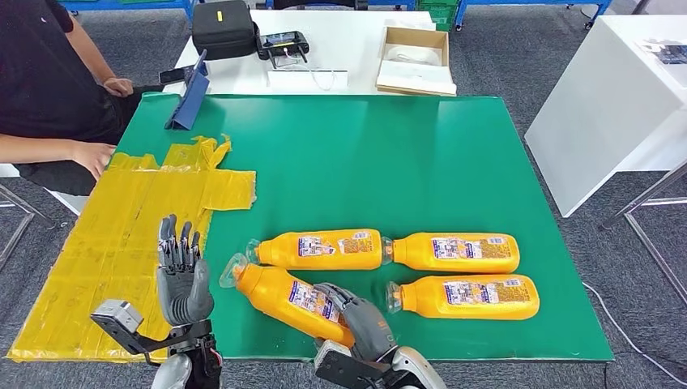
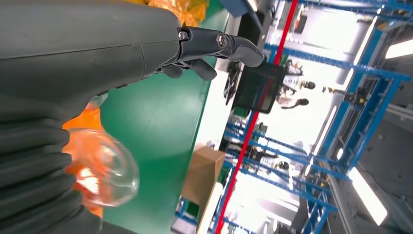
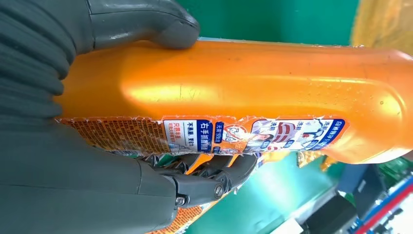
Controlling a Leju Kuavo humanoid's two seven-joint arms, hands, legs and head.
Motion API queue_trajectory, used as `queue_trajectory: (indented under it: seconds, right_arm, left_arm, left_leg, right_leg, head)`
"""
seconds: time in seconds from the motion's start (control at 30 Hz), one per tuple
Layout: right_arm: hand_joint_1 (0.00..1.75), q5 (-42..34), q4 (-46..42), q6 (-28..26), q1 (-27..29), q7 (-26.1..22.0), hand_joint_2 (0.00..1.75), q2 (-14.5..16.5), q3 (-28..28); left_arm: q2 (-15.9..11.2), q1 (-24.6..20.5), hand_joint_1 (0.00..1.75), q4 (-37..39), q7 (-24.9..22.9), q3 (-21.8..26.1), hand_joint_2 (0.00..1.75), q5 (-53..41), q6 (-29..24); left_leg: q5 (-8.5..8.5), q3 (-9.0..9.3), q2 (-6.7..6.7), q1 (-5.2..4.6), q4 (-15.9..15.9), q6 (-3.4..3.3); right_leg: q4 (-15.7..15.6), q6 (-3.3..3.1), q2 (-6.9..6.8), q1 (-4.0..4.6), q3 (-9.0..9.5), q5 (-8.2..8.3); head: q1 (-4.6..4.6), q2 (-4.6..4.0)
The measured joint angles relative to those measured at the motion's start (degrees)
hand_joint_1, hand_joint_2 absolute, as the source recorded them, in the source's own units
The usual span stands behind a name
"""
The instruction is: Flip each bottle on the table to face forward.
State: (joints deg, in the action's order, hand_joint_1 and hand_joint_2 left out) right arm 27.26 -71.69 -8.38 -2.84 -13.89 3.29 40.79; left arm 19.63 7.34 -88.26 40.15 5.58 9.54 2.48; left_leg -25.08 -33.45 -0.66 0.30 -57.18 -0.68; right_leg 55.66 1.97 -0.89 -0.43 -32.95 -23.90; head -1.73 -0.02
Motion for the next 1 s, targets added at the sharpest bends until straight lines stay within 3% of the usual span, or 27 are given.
queue_trajectory:
  seconds: [0.27, 0.47, 0.77, 1.0]
  right_arm:
    - [1.75, -0.09, -3.03, -0.66, 2.02, -2.82, 1.75, 1.88, -1.77]
    - [1.75, 0.0, -4.35, -0.58, 2.6, -3.98, 1.75, 2.25, -2.6]
    - [1.75, 0.38, -6.57, -0.56, 3.69, -4.85, 1.75, 2.27, -3.22]
    - [1.75, 0.72, -7.97, 0.44, 3.81, -6.33, 1.75, 2.23, -4.87]
  left_arm:
    - [0.02, 0.06, 0.0, 0.8, 0.0, -0.05, 1.75, 0.58, 4.14]
    - [0.02, 0.13, 0.0, 1.6, 0.0, -0.01, 1.75, 2.5, 9.18]
    - [0.02, 0.59, 0.0, 1.8, 0.0, 0.08, 1.75, 4.87, 12.14]
    - [0.02, 0.76, 0.0, 4.37, -1.01, 0.54, 1.75, 12.47, 28.74]
  left_leg:
    - [0.0, -0.17, 0.0, 0.0, 0.0, 0.0]
    - [0.0, -0.19, -0.01, 0.0, 0.0, 0.0]
    - [-0.01, -0.22, 0.0, 0.0, 0.0, 0.0]
    - [-0.01, -0.23, 0.0, -0.01, 0.0, 0.0]
  right_leg:
    - [0.0, 0.0, 0.0, 0.0, -0.17, 0.0]
    - [0.0, 0.0, 0.0, 0.0, -0.19, 0.0]
    - [0.0, 0.0, 0.0, 0.0, -0.2, 0.0]
    - [0.0, 0.0, 0.0, 0.0, -0.2, 0.0]
  head:
    - [-0.01, 0.0]
    - [-0.01, 0.0]
    - [-0.01, 0.0]
    - [-0.01, 0.0]
